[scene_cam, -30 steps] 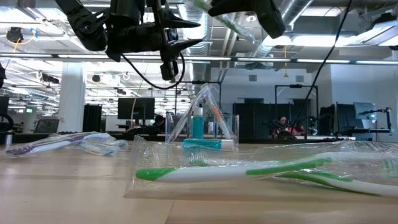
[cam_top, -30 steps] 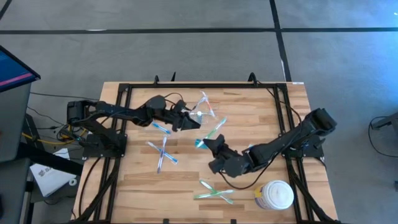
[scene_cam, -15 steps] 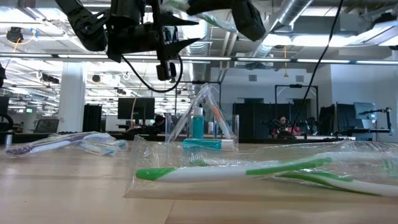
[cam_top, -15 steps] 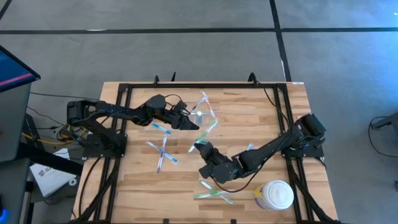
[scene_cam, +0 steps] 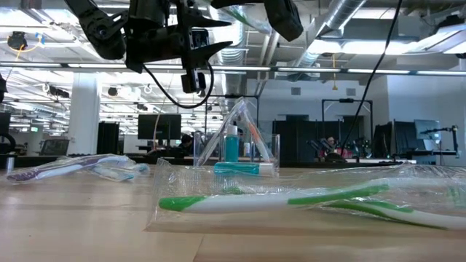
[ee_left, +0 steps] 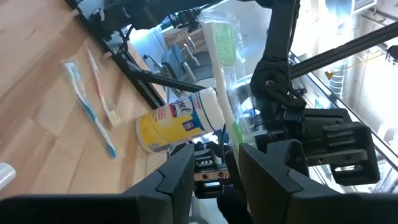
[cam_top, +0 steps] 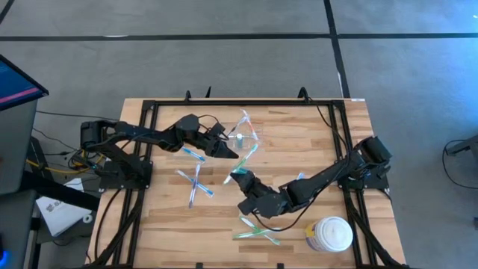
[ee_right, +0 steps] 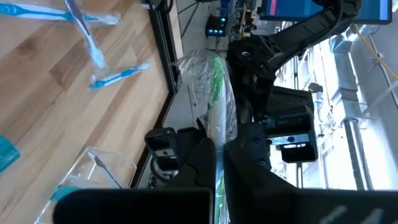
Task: Pick & Place toothbrushing station
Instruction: Put the top green toothbrush into the transparent organizer
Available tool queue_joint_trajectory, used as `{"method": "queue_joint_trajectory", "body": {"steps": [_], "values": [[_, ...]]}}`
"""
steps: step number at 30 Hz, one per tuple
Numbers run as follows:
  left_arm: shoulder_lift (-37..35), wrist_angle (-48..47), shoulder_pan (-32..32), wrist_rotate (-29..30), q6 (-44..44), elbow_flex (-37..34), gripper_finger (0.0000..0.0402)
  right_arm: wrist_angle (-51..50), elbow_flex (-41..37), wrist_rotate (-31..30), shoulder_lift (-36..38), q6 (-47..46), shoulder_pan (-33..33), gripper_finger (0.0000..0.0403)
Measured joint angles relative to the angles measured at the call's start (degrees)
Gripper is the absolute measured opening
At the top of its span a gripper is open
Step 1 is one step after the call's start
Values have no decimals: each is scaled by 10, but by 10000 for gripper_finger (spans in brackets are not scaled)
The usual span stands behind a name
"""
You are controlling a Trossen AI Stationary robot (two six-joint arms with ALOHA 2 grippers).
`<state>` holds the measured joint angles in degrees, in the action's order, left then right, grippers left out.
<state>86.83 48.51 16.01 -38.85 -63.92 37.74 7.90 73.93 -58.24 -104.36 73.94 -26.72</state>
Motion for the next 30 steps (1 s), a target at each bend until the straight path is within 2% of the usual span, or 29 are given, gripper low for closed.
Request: {"method": "queue_joint_trajectory", "body": {"steps": [7,30], "values": [[0,21,0,2,-15,5,121,-1,0,1,0,0,2,0],[19,5,-17,0,-15,43,121,-1,0,-1,0,0,4,0]]}}
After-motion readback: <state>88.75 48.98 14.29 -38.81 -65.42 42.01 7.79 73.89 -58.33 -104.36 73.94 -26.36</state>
